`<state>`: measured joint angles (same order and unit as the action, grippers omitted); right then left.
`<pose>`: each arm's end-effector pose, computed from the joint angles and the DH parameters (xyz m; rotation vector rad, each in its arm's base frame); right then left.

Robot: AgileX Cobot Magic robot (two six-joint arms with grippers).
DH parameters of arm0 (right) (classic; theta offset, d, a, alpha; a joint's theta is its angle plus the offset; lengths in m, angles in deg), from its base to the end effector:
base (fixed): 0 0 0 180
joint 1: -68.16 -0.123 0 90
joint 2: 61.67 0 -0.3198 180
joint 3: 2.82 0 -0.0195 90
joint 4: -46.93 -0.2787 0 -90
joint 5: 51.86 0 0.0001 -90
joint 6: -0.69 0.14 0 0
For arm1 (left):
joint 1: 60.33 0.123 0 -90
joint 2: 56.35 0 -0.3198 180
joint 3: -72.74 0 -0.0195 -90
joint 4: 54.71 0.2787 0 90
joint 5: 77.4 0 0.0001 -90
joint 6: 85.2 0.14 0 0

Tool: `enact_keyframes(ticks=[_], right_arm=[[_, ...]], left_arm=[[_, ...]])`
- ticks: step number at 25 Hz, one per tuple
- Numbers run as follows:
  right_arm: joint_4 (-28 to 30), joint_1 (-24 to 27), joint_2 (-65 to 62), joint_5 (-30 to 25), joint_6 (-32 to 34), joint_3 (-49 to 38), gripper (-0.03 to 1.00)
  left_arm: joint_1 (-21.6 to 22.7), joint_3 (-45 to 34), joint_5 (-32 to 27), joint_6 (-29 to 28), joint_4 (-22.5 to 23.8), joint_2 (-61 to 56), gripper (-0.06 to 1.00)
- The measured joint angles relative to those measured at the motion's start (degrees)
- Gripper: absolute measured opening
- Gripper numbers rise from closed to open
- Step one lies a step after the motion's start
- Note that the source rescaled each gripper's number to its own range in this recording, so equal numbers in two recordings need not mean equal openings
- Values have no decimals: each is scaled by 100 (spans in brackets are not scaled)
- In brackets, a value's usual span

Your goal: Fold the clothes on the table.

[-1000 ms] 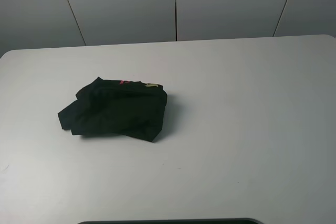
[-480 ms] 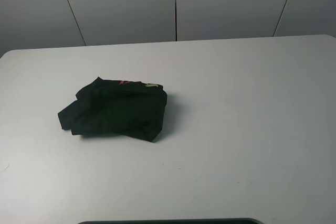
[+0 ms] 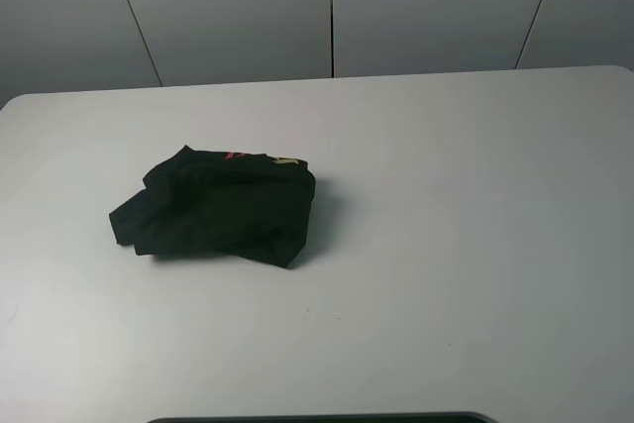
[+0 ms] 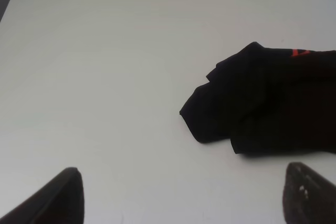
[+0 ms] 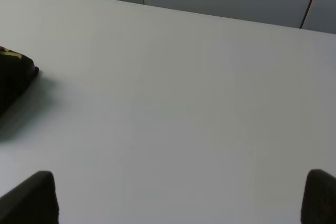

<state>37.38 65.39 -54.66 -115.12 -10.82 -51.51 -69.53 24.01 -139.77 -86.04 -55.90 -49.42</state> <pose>0.0223 0.0219 0.2687 -0.2699 2.0486 0.1065 0.0244 -0.0066 0.2690 0.1518 2.0569 -0.1332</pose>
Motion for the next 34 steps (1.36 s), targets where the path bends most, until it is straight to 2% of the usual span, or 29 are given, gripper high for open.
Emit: enact_keyframes(ticks=[34], right_arm=[[0, 0, -4, 0, -10, 0, 100]], left_arm=[[0, 0, 0, 0, 0, 0, 99]])
